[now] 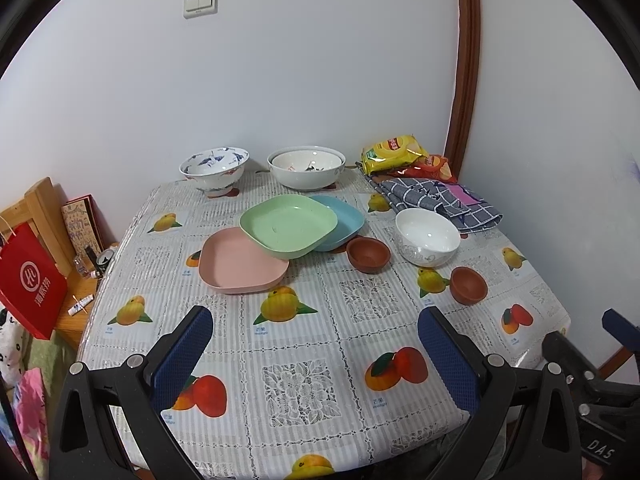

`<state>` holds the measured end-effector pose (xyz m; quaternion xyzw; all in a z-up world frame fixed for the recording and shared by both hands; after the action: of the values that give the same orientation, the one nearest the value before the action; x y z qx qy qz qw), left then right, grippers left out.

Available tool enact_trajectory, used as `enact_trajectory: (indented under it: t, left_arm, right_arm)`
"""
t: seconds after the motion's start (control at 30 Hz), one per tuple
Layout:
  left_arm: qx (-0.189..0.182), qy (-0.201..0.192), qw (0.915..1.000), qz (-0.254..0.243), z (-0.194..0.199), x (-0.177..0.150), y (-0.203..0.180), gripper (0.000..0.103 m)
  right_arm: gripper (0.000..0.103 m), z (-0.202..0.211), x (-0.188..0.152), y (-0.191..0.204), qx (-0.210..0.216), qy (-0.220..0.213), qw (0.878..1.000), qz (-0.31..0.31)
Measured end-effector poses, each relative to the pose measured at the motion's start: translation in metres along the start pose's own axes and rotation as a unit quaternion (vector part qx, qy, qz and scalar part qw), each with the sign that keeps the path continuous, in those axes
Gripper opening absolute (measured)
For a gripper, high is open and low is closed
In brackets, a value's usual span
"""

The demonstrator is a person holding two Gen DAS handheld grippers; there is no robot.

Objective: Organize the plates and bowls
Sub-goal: 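Move both grippers toward the green plate resting on the pink plate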

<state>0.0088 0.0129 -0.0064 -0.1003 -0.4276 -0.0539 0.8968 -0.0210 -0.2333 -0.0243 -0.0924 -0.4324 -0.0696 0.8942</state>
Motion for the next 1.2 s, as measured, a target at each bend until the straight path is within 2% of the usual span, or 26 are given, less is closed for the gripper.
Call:
enact_trajectory:
  t: [0.57, 1.0, 1.07, 1.2]
  left_arm:
    - [-0.011, 0.044, 0.9990, 0.002, -0.053, 0.001, 0.013, 0.103]
    - [0.002, 0.067, 0.9977, 0.013, -0.090, 0.026, 0.042, 0.103]
    - [0.001, 0.072, 0.9972, 0.021, -0.098, 0.031, 0.051, 0.103]
    - [-0.002, 0.082, 0.9957, 0.043, -0.115, 0.039, 0.069, 0.103]
  right_arm:
    - [0.102, -0.064, -0.007, 0.033, -0.004, 0.057, 0.998, 0.038]
    - [0.102, -0.097, 0.023, 0.045, 0.012, 0.074, 0.997, -0.009]
    - [0.102, -0.104, 0.028, 0.046, 0.021, 0.076, 0.997, -0.013]
    - [0.102, -0.116, 0.038, 0.051, 0.068, 0.070, 0.995, -0.020]
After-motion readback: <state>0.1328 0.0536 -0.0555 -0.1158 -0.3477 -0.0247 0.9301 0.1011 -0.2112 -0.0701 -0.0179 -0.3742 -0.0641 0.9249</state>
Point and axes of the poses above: each gripper's, at about its wrist camera, not at the fingertips, and z roughly against the way its jaws point, y to its left, x to its top, the point moved 2 cm from there along -z, roughly the way its jaws point, and after that the axes turned 11 degrees about -x, right-handed, at the moved point
